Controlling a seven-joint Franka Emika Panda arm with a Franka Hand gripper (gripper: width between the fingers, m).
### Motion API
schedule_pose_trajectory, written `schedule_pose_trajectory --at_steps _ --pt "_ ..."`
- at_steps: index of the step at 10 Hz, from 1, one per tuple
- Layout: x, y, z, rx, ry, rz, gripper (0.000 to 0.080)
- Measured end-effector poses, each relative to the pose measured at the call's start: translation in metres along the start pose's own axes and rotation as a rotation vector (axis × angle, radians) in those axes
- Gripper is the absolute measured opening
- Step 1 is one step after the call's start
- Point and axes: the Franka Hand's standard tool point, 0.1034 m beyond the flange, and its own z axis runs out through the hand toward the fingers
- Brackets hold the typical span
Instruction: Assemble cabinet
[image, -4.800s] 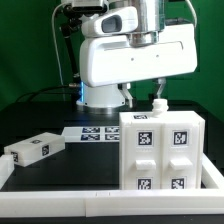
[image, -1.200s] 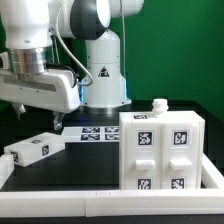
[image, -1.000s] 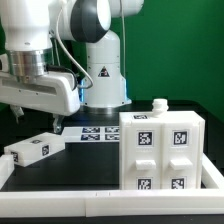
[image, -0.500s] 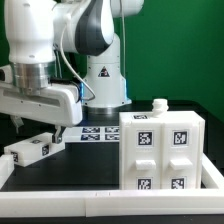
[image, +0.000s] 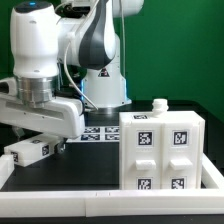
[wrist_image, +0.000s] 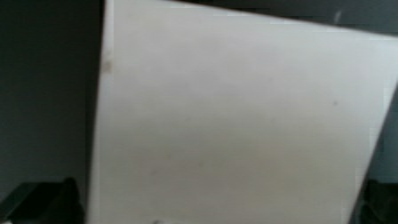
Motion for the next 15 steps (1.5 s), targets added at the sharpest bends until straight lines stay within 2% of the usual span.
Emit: schedule_pose_trajectory --at_steps 1,2,6,7,8,9,10,11,12,13,15 --pt "0.0 -0.003 0.0 0.0 0.001 -0.007 0.068" --pt "0.0 -0.002 0.0 0.0 0.002 -0.011 0.0563" --pt "0.0 -0.003 0.0 0.0 0.002 -0.016 0.0564" --pt "-0.001 -0.007 -0.002 0.002 -0.002 -0.012 0.0564" --pt "-0.005 -0.024 -0.014 0.011 -0.02 -0.009 0.0564" --pt "-0.009 -0.047 -0.036 0.029 -0.034 -0.026 0.0564" --pt "-0.01 -0.058 -0.049 0.04 -0.048 -0.03 0.0564" --pt "-0.01 -0.074 -0.068 0.055 -0.059 -0.036 0.0564" --pt "-0.005 -0.086 -0.088 0.071 -0.05 -0.039 0.0564" --pt "-0.002 -0.096 -0.1 0.078 -0.046 -0.03 0.0564" --pt "0.009 -0.121 -0.131 0.082 -0.079 -0.019 0.0564"
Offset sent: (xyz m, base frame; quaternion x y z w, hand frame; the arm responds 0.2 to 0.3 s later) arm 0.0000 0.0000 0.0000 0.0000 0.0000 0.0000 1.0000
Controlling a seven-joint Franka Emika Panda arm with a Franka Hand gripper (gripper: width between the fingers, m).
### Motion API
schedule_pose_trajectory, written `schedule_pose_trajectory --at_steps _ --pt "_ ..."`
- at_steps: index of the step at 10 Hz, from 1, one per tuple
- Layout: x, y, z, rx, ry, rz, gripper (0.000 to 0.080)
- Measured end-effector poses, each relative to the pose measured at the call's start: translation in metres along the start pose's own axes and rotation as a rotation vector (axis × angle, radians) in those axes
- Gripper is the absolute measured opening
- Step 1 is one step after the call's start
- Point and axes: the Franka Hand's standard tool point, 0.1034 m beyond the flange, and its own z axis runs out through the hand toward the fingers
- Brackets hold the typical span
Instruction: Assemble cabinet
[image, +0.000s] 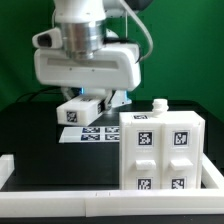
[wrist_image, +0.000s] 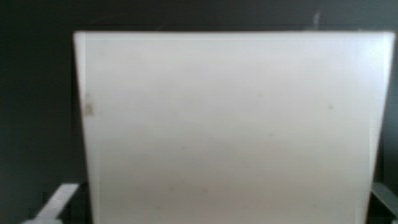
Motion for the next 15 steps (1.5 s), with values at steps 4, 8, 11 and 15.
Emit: schedule_pose_trajectory --at_steps 4,8,11,15 --pt "0.011 -0.017 -0.011 -0.008 -0.018 0.029 0.0564" --pt "0.012 -0.022 -0.023 -0.025 -0.041 -0.029 0.0564" --pt "0.029 -0.055 -0.056 -0.018 -0.016 -0.055 0.0564" --pt "0.034 -0.077 -0.061 -0.015 -0.001 -0.076 0.0564"
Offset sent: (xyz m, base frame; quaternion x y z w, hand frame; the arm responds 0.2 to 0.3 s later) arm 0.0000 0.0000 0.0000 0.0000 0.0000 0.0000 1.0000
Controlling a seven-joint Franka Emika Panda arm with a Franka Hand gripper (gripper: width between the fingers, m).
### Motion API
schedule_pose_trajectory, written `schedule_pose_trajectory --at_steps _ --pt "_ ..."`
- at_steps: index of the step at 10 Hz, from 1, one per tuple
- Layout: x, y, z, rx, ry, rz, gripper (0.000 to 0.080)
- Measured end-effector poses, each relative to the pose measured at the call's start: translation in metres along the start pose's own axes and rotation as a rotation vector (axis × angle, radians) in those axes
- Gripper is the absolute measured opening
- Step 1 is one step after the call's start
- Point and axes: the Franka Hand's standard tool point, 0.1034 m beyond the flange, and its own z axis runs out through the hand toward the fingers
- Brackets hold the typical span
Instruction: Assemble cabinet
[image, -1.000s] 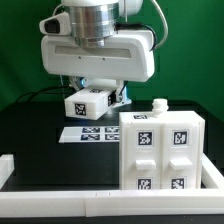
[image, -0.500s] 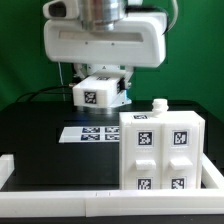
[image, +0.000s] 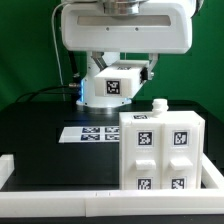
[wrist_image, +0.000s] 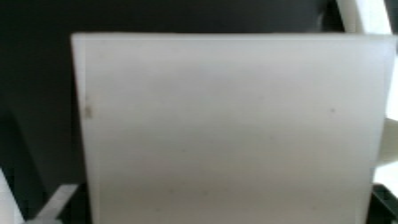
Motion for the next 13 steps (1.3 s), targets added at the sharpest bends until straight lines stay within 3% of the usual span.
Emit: schedule_pose_trajectory --at_steps 4,6,8,10,13 --pt "0.003 -0.005 -0.004 -0.001 0.003 -0.013 0.0564" --pt "0.025 -0.018 -0.015 0.003 0.038 -0.023 0.0564" --pt "0.042 -0.027 -0.015 0.0 0.059 -0.032 0.0564" --pt "0.037 -0.041 -0.006 -0.01 0.044 -0.049 0.0564" --pt "0.037 -0.041 -0.005 -0.01 0.047 -0.046 0.0564"
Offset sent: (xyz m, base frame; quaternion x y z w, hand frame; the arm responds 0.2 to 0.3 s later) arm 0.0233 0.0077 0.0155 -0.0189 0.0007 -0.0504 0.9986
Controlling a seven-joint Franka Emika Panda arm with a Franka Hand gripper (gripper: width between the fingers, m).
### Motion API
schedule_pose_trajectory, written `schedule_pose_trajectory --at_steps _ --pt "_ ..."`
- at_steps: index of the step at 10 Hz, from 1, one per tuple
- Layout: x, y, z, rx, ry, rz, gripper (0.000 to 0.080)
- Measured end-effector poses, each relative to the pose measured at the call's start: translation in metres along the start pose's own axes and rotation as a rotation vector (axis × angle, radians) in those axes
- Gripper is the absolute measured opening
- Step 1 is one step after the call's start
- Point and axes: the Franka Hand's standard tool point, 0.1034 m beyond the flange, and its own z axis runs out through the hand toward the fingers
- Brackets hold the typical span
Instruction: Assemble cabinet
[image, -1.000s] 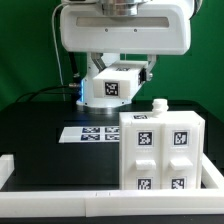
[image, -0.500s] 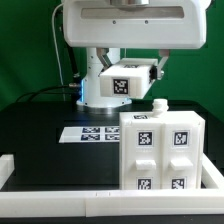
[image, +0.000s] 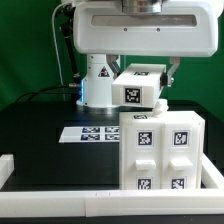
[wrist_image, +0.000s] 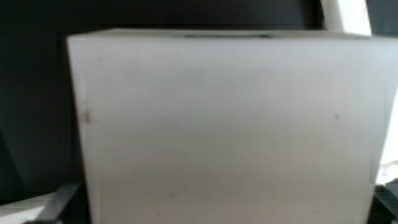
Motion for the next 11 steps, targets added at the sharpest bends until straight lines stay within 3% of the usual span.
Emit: schedule_pose_trajectory --at_steps 2,3,11 --pt "-0.01 -0.022 0.005 0.001 0.01 -0.021 0.0564" --pt "-0.011 -0.025 0.007 0.0 0.011 -0.027 0.0564" --pt "-0.012 -0.025 0.016 -0.002 0.019 -0.04 0.0564"
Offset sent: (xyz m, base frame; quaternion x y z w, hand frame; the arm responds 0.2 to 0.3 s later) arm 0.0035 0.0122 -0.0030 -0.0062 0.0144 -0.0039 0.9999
